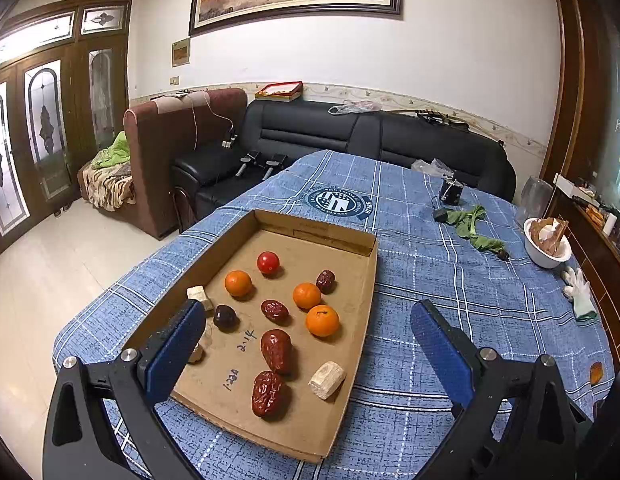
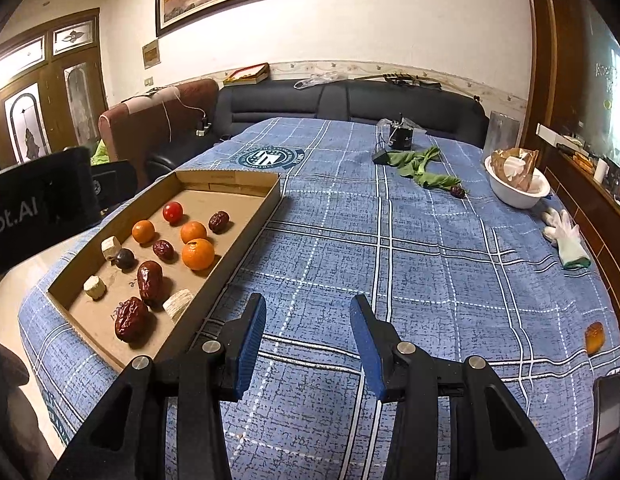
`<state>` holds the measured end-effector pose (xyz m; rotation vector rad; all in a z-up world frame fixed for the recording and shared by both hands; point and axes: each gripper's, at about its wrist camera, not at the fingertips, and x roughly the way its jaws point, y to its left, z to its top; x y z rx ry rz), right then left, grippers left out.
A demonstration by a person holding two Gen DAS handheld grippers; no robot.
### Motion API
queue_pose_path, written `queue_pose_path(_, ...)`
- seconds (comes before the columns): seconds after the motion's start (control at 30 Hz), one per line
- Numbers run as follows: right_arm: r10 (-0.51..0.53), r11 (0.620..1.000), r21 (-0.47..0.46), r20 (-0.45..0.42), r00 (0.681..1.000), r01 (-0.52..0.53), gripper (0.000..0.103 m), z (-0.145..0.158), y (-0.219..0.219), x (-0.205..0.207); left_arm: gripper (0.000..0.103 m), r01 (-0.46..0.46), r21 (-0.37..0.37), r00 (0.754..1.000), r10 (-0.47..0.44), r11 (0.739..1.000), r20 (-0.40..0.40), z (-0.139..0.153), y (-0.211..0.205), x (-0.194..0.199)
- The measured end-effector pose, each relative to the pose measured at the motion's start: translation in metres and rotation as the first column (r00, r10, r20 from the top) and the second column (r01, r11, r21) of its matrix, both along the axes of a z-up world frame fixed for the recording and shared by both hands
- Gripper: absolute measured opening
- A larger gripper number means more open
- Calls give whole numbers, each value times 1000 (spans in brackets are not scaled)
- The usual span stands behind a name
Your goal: Organize fruits
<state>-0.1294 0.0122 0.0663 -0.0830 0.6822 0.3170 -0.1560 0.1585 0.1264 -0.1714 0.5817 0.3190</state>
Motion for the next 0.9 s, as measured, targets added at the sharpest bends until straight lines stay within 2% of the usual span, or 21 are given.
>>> queue_pose_path(0.4, -3, 1000, -3, 13, 1000, 3, 48, 2, -1, -2, 102, -6, 0, 1000, 6, 1000, 18, 2, -3, -3)
queue_pose_path(0.53, 10, 1000, -19, 43, 999, -10, 48, 10, 2, -2, 102, -49, 25, 995, 47, 998, 83, 9, -2, -12)
queue_pose_path(0.67, 25, 999, -29, 82, 996, -22, 49, 20, 5, -3, 103, -137, 52, 977, 127, 989, 169, 22, 3, -28)
queue_pose_path(0.73, 32, 999, -36, 92, 995, -29, 49, 23, 8, -2, 103, -151, 48, 971, 139, 987, 193, 25, 7, -32)
queue_pose_path(0.9, 54, 998, -27, 86, 995, -51, 49, 23, 14, -1, 103, -111, 13, 982, 107, 994, 155, 20, 22, -27)
